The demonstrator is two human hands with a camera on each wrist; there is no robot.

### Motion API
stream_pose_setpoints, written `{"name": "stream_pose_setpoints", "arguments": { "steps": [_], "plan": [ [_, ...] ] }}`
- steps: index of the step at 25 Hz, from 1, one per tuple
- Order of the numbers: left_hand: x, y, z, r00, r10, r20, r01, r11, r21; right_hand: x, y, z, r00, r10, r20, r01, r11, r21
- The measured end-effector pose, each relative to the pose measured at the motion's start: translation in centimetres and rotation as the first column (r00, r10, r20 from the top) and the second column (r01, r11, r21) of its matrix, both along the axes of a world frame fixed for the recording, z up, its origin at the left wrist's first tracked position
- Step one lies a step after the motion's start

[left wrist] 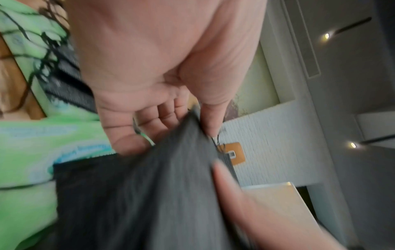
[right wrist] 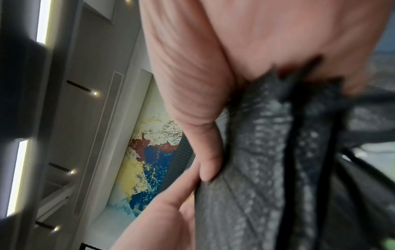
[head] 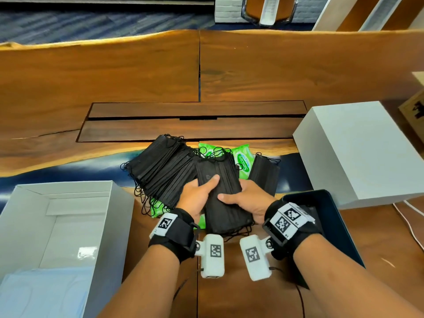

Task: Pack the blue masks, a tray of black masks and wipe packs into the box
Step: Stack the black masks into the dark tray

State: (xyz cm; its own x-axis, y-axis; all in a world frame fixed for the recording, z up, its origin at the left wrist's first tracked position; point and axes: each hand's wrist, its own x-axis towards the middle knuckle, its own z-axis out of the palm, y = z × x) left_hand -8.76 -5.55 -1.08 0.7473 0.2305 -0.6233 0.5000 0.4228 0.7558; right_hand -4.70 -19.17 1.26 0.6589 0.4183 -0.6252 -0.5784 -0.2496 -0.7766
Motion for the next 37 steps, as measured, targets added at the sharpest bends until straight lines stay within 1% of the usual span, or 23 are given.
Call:
{"name": "stream_pose_setpoints", "arguments": {
  "steps": [2, 3, 4, 5, 7, 9, 11, 13, 14, 16, 18, 19, 20, 21, 22, 24, 25, 27, 29, 31, 34, 36, 37],
  "plan": [
    [-0.4, 1.5, 0.3, 1.0, 0.0, 0.023, 0.0, 1.0, -0.021, 0.5, -1.3, 0.6, 0.999, 0.032, -0.021, -0.032, 0.999, 0.003],
    [-0.6, 2.1, 0.4, 0.999, 0.032, 0.039, -0.03, 0.998, -0.061, 0.6, -2.0, 0.7, 0.999, 0.02, -0.046, -0.018, 0.999, 0.026],
    [-0.8, 2.6, 0.4, 0.995, 0.086, 0.058, -0.078, 0.989, -0.125, 0.4, -2.5, 0.6, 0.996, -0.024, -0.089, 0.031, 0.997, 0.075],
    [-1.0, 2.7, 0.6, 0.985, 0.156, 0.066, -0.14, 0.969, -0.201, 0.1, -2.9, 0.4, 0.984, -0.092, -0.15, 0.114, 0.983, 0.143],
    [-1.2, 2.1, 0.6, 0.961, 0.27, 0.066, -0.237, 0.918, -0.317, -0.8, -2.9, 0.0, 0.935, -0.225, -0.275, 0.301, 0.912, 0.28],
    [-1.2, 1.2, 0.5, 0.957, 0.283, 0.07, -0.243, 0.907, -0.345, -1.4, -2.5, -0.5, 0.9, -0.298, -0.317, 0.395, 0.867, 0.305],
    [-1.4, 0.8, 0.8, 0.975, 0.208, 0.074, -0.175, 0.933, -0.316, -1.2, -1.9, -0.6, 0.889, -0.366, -0.274, 0.434, 0.864, 0.255],
    [-1.8, 1.8, 1.2, 0.986, 0.155, 0.067, -0.128, 0.943, -0.307, -0.6, -2.0, 0.0, 0.906, -0.378, -0.192, 0.414, 0.886, 0.208],
    [-2.0, 2.8, 1.2, 0.987, 0.15, 0.063, -0.123, 0.94, -0.317, -0.2, -2.4, 0.3, 0.923, -0.351, -0.158, 0.377, 0.907, 0.187],
    [-2.3, 4.7, 1.4, 0.988, 0.138, 0.073, -0.109, 0.944, -0.312, 0.2, -3.6, 0.9, 0.961, -0.245, -0.128, 0.264, 0.952, 0.157],
    [-2.5, 5.2, 1.8, 0.989, 0.103, 0.11, -0.073, 0.967, -0.245, 0.2, -4.4, 1.0, 0.985, -0.108, -0.131, 0.123, 0.986, 0.11],
    [-2.4, 5.0, 1.8, 0.989, 0.067, 0.13, -0.039, 0.978, -0.205, 0.0, -4.4, 0.9, 0.988, -0.06, -0.145, 0.074, 0.993, 0.096],
    [-2.3, 4.5, 1.9, 0.989, 0.015, 0.145, 0.01, 0.986, -0.165, -0.1, -4.1, 0.7, 0.986, -0.047, -0.161, 0.061, 0.994, 0.086],
    [-2.4, 4.0, 1.8, 0.989, -0.034, 0.146, 0.053, 0.99, -0.131, -0.3, -3.7, 0.5, 0.982, -0.067, -0.175, 0.083, 0.993, 0.085],
    [-2.4, 3.7, 1.7, 0.988, -0.063, 0.141, 0.079, 0.991, -0.108, -0.4, -3.4, 0.1, 0.976, -0.118, -0.18, 0.136, 0.987, 0.087],
    [-2.4, 3.6, 1.8, 0.995, -0.043, 0.088, 0.053, 0.992, -0.111, -0.3, -2.9, -0.4, 0.959, -0.238, -0.155, 0.256, 0.961, 0.107],
    [-2.4, 3.7, 1.6, 0.997, -0.03, 0.064, 0.038, 0.991, -0.127, -0.2, -2.8, -0.5, 0.953, -0.278, -0.124, 0.292, 0.949, 0.118],
    [-2.5, 3.9, 1.4, 0.997, -0.018, 0.075, 0.029, 0.99, -0.139, -0.1, -2.9, -0.8, 0.95, -0.302, -0.082, 0.311, 0.939, 0.145],
    [-2.5, 3.8, 1.0, 0.994, -0.021, 0.107, 0.032, 0.994, -0.102, -0.3, -2.9, -0.9, 0.957, -0.282, -0.075, 0.291, 0.942, 0.167],
    [-2.3, 3.5, 0.9, 0.996, 0.001, 0.093, 0.006, 0.997, -0.079, -0.4, -2.6, -0.9, 0.96, -0.269, -0.081, 0.279, 0.946, 0.165],
    [-2.0, 3.2, 0.8, 0.999, 0.042, 0.028, -0.039, 0.993, -0.108, -0.5, -2.3, -1.6, 0.936, -0.338, -0.097, 0.35, 0.922, 0.165],
    [-1.8, 3.0, 0.7, 0.997, 0.067, 0.036, -0.063, 0.992, -0.113, -0.3, -2.2, -1.9, 0.919, -0.387, -0.072, 0.394, 0.906, 0.155],
    [-1.7, 3.1, 0.7, 0.995, 0.085, 0.057, -0.08, 0.992, -0.094, -0.1, -2.3, -1.9, 0.921, -0.387, -0.049, 0.39, 0.91, 0.144]
  ]
}}
